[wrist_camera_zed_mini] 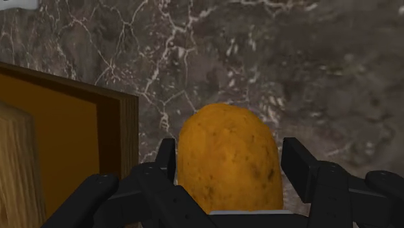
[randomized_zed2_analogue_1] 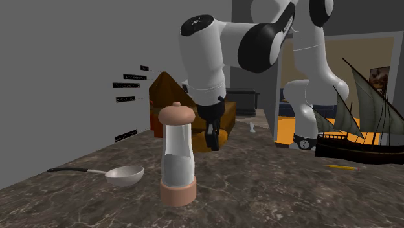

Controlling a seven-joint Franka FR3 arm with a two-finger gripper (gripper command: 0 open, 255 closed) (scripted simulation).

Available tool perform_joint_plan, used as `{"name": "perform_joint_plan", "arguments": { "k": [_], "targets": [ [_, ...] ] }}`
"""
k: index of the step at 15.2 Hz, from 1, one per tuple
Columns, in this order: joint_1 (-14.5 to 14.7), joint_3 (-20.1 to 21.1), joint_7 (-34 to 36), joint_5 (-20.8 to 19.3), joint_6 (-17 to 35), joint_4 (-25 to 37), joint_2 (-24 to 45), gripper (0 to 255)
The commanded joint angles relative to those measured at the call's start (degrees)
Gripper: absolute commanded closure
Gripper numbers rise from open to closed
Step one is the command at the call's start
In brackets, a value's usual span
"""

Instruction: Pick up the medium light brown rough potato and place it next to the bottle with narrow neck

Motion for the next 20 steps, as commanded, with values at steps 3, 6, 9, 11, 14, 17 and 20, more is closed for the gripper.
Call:
{"name": "perform_joint_plan", "arguments": {
  "k": [3, 6, 9, 11, 14, 17, 20],
  "targets": [
    [0.04, 0.08, -0.83, 0.27, -2.53, 1.37, -1.29, 255],
    [0.08, 0.13, -1.44, 0.44, -4.43, 2.44, -2.22, 255],
    [0.13, 0.18, -2.04, 0.58, -6.35, 3.63, -3.05, 255],
    [0.17, 0.20, -2.44, 0.65, -7.65, 4.50, -3.55, 255],
    [0.23, 0.24, -3.05, 0.74, -9.62, 5.89, -4.22, 255],
    [0.30, 0.27, -3.65, 0.79, -11.62, 7.41, -4.80, 255],
    [0.38, 0.30, -4.25, 0.81, -13.65, 9.06, -5.27, 255]
  ]
}}
